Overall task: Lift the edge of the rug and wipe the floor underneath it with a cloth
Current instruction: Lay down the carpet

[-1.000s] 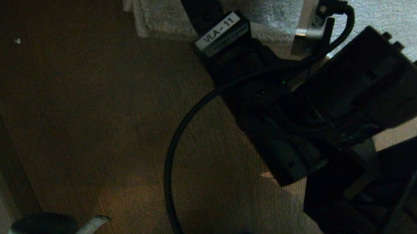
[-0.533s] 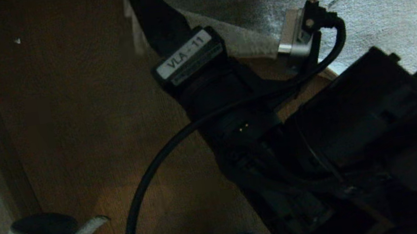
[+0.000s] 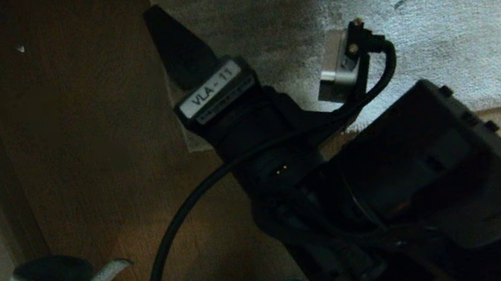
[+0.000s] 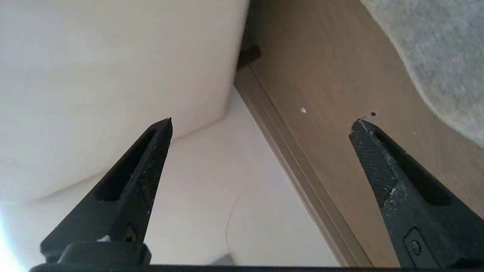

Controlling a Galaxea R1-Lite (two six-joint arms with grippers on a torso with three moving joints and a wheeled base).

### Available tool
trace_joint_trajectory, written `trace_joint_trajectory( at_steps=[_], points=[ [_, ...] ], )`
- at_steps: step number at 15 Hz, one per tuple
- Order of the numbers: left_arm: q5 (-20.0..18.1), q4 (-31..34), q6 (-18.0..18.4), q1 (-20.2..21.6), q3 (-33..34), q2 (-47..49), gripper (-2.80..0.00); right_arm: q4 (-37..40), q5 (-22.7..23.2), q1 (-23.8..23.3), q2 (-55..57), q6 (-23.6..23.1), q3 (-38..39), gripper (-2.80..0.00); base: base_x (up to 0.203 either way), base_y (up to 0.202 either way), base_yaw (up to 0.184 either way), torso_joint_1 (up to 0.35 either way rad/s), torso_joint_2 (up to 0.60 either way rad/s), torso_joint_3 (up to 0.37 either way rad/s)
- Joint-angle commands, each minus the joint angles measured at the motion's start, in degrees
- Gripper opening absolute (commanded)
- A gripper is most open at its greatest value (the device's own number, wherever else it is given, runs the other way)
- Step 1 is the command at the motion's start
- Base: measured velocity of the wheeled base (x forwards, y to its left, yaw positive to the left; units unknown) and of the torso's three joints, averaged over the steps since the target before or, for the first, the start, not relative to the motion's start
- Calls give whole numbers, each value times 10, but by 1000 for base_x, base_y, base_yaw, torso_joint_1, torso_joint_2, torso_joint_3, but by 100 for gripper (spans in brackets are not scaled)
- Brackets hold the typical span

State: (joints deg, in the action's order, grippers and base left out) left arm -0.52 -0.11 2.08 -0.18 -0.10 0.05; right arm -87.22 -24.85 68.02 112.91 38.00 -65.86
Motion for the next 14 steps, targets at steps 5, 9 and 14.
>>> trace_joint_trajectory(
  at_steps=[5,9,14],
  points=[
    [0,-1,-1,0,0,0,-280,-27,-16,-3,15,0,63,0,0,0,0,0,0,0],
    [0,0,0,0,0,0,-280,-27,-17,-8,2,-3,88,0,0,0,0,0,0,0],
    [1,0,-1,0,0,0,-280,-27,-17,-29,-17,-2,131,-280,0,0,0,0,0,0]
  ],
)
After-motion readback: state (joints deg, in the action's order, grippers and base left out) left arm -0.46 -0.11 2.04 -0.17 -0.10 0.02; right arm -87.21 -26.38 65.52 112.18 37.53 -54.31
